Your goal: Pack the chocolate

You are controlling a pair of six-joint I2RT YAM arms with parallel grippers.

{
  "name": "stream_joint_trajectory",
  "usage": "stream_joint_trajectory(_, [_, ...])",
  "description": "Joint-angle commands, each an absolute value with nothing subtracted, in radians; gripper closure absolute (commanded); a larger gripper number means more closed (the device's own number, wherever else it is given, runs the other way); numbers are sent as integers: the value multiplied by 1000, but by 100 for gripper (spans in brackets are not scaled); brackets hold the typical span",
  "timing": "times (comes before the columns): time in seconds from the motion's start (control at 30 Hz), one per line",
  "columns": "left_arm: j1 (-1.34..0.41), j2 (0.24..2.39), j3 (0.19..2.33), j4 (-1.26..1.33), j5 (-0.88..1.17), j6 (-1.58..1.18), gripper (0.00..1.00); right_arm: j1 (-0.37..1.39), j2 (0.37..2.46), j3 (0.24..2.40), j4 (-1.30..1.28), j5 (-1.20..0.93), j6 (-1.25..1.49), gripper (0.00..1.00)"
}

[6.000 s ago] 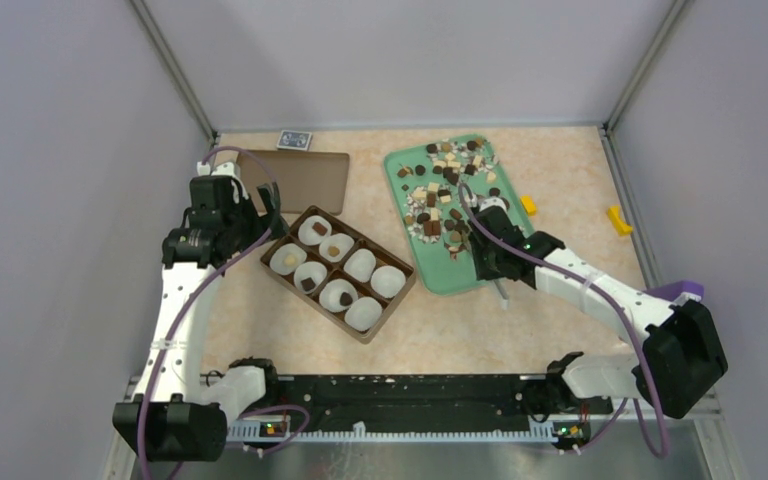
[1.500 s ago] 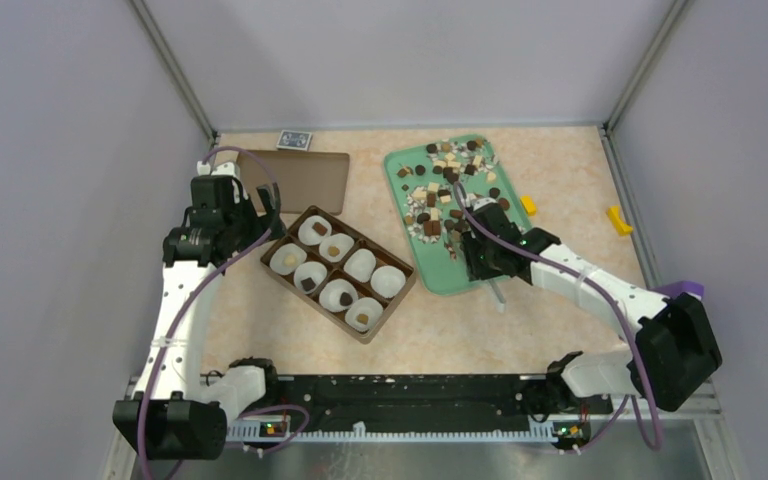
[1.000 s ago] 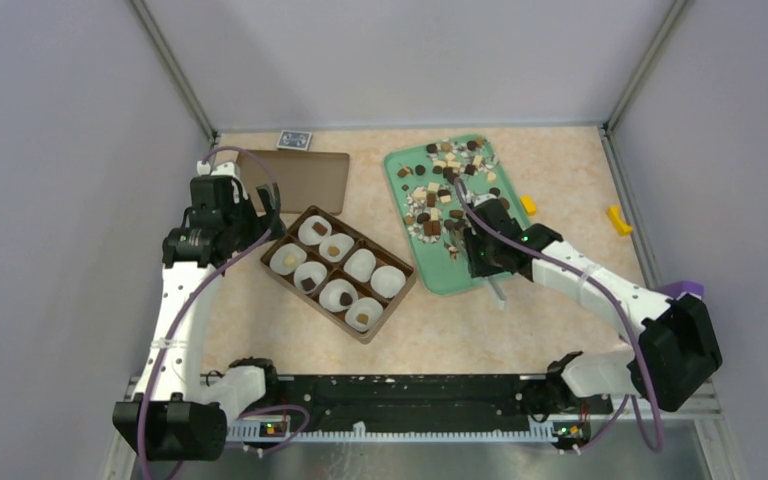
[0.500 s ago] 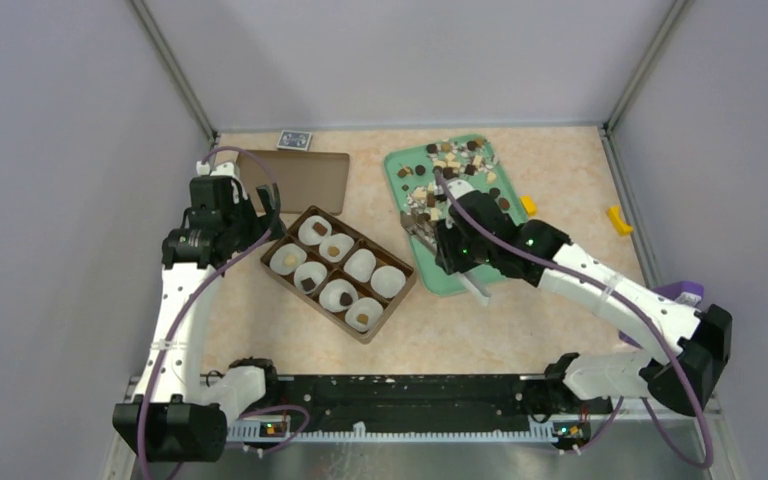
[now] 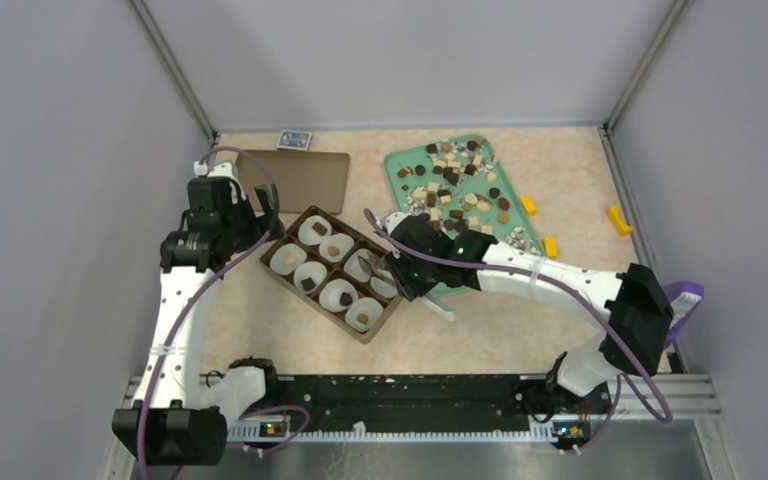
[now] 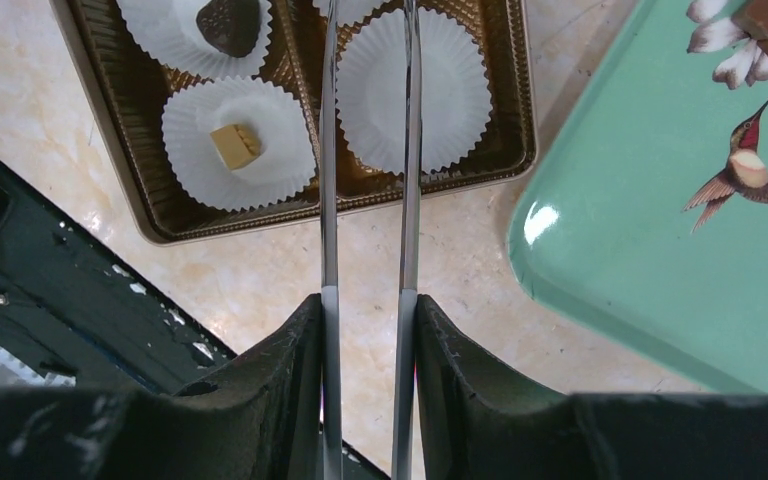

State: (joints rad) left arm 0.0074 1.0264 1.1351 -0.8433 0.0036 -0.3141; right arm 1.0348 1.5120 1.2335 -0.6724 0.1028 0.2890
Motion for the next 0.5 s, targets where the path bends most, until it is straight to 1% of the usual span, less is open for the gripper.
stream_joint_trajectory(0.0, [4,1004,1142,-839,-23,-310,1,1046,1519,1300,-600,92,270,79])
stream_joint_trajectory(0.17, [5,1006,1142,-837,-22,-310,1,1047,1539,1304,-576,95,266,76])
stream_joint_trajectory(0.47, [5,1012,1141,-834,-18,-305,1,1046,1570,1323,-565,101,264,64])
